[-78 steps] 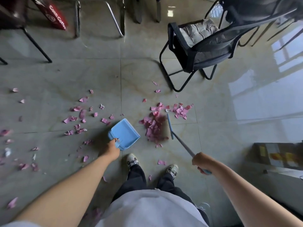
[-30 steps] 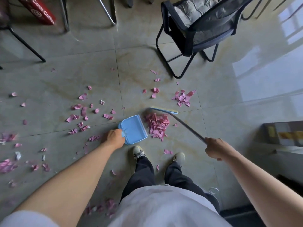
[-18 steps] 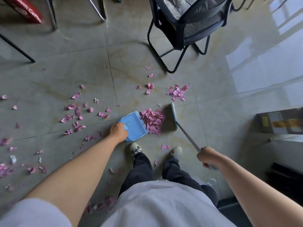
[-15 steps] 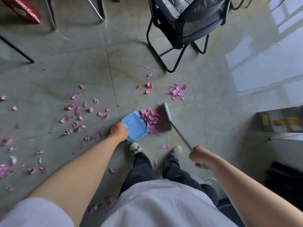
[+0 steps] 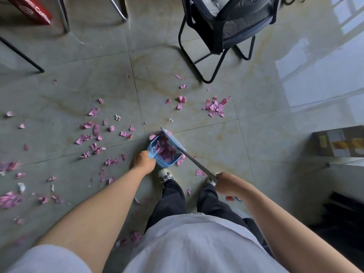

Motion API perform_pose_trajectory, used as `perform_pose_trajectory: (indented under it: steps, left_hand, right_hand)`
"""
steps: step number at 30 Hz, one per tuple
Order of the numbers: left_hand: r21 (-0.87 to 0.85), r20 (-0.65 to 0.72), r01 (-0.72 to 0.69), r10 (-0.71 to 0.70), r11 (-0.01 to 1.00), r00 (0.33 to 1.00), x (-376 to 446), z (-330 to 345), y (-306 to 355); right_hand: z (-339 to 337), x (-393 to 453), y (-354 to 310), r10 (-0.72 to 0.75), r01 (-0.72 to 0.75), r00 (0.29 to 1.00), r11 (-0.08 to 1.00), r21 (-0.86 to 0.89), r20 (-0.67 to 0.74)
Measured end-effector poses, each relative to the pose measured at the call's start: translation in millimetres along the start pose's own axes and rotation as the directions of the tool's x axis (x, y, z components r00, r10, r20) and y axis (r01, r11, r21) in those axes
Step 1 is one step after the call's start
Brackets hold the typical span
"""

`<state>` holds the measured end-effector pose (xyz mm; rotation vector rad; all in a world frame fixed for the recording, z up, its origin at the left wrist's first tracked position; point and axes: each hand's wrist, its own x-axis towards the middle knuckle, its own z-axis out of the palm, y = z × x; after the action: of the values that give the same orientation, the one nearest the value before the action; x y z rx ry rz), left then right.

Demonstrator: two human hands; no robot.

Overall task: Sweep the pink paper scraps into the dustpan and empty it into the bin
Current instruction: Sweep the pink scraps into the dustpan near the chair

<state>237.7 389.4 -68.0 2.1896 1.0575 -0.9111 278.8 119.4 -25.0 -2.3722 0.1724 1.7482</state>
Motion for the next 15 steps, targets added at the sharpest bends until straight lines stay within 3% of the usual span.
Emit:
perform_pose_trajectory:
  steps: [8,15]
  left_hand:
    - [-0.049,0.014,0.035,-0.034,0.998,0.999,-2.7,-3.9,-7.4]
    - [-0.152,-0.033,0.072,-0.078,0.986,0.996,-9.6,-15.6,-26.9]
  right_hand:
    - [-20.3,-6.6,13.7,0.043,-0.041,0.996,0.999,0.024,-0.075]
    - [-34.3,8.7,-36.2,0.045,-0.056,0.991,0.994,-0.09,-0.123]
